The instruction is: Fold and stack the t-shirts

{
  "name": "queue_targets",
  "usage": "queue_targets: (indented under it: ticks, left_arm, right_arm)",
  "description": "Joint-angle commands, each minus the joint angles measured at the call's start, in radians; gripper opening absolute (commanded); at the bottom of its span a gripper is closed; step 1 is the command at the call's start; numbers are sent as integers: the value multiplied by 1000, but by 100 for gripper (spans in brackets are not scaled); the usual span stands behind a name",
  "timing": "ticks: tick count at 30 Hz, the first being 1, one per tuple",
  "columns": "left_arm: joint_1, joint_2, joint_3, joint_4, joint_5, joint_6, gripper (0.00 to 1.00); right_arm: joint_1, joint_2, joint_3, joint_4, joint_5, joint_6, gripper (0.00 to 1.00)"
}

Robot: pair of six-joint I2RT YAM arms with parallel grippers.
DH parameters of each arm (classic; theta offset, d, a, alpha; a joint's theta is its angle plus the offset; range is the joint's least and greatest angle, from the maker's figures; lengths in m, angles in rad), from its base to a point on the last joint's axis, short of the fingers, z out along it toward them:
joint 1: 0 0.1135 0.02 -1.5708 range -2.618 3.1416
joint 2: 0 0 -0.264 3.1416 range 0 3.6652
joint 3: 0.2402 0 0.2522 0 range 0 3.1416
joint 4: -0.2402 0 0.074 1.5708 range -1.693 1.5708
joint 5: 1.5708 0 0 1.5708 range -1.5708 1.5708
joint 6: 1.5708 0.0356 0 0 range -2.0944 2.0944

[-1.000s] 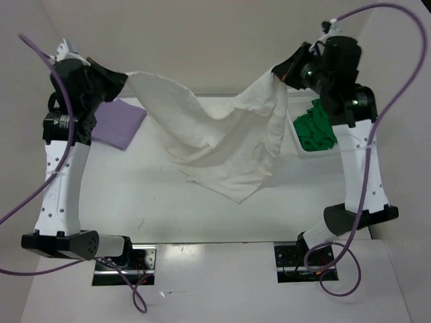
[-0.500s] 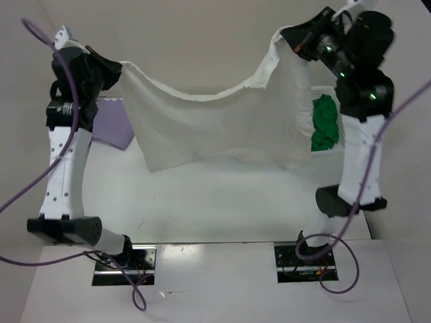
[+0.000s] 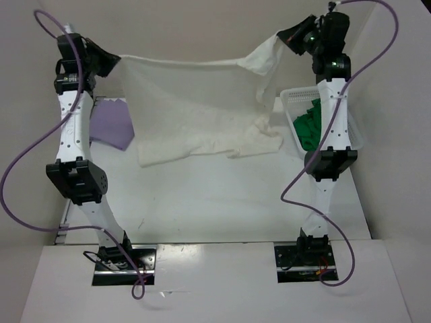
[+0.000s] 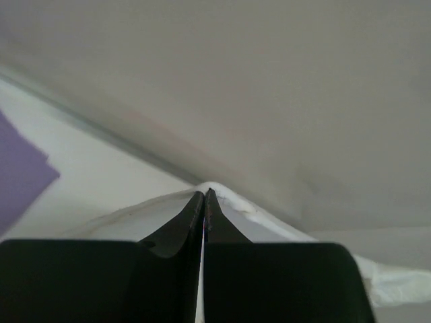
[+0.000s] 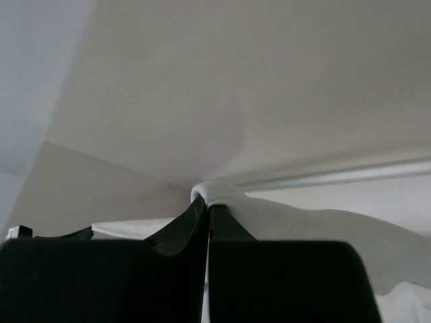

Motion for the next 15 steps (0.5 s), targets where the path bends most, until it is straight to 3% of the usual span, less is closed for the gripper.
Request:
queue_targets:
  ticks: [1,6,8,10,11,12,14,15]
  left_arm:
    - [74,-79,102,154,72,-64,1]
    - [132,-146,114,197,115,-82,1]
    - [132,-186,42,218,130,-70,1]
    - [132,-226,-63,243,139,-61,2]
    - [132,-275,-201,278,150,-52,2]
    - [132,-298,-264,278,150,-39,2]
    - [132,-372,-461,278,139,-19,2]
    - [132,-396,-530,278,139,-9,2]
  right_arm:
    - [-57,-200,92,298,-85,101,0]
    - [-68,-322,14,280,-132,26,0]
    - [-46,-365,-38,146,-145,-40,0]
    - [-11,-405,-210,72,-145,-153,0]
    - [-2,-487,-309,62,-145,-184,0]
    - [-2,-547,-579,91,-145,-204,0]
    - [-2,-715,-949,163,-124,-224,0]
    - [-2,-748,-1035,141,-123,-241,0]
